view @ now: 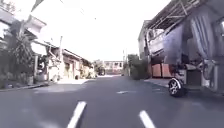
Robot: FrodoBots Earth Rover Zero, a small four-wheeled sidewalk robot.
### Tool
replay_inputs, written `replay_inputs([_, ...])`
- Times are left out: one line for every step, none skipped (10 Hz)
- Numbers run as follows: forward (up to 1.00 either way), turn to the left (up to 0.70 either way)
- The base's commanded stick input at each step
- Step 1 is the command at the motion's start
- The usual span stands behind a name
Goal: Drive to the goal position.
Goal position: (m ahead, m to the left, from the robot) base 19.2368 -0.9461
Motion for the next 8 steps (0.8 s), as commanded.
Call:
replay_inputs([0.85,-0.34])
replay_inputs([0.85,-0.08])
replay_inputs([0.85,0.0])
replay_inputs([0.85,0.0])
replay_inputs([0.85,0.0])
replay_inputs([0.85,0.0])
replay_inputs([0.85,0.0])
replay_inputs([0.85,0.0])
